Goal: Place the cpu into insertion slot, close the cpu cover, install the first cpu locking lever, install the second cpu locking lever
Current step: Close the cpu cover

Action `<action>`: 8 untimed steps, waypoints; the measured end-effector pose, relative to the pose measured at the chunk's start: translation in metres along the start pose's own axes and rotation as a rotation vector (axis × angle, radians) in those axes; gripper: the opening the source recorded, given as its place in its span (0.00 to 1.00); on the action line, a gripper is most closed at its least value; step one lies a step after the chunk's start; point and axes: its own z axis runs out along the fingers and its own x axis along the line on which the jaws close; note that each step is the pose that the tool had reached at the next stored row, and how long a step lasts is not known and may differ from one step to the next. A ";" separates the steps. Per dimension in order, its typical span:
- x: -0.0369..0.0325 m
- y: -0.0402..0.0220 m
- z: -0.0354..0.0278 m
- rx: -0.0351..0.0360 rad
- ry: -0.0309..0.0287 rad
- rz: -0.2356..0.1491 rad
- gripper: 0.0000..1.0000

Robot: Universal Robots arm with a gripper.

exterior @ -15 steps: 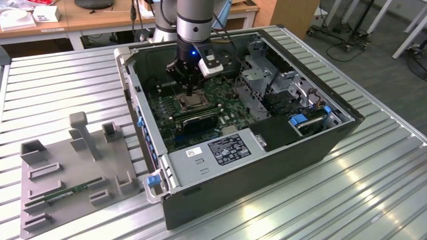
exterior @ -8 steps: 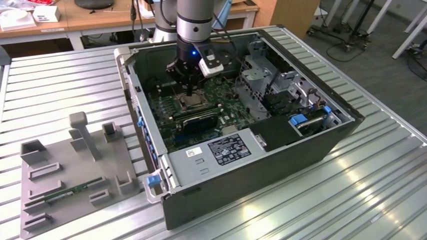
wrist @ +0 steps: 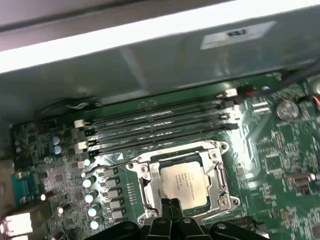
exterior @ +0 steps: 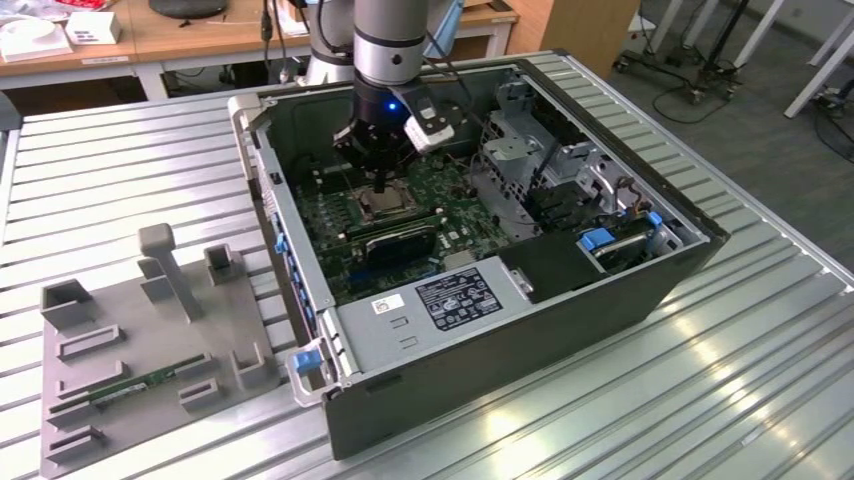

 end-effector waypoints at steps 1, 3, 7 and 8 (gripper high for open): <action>0.0000 0.0000 0.0001 0.0005 0.0002 -0.020 0.11; 0.0000 0.0000 0.0004 0.0012 0.0006 -0.055 0.11; 0.0000 0.0000 0.0011 0.0028 0.0014 -0.128 0.11; 0.0000 0.0000 0.0012 0.0034 0.0017 -0.146 0.11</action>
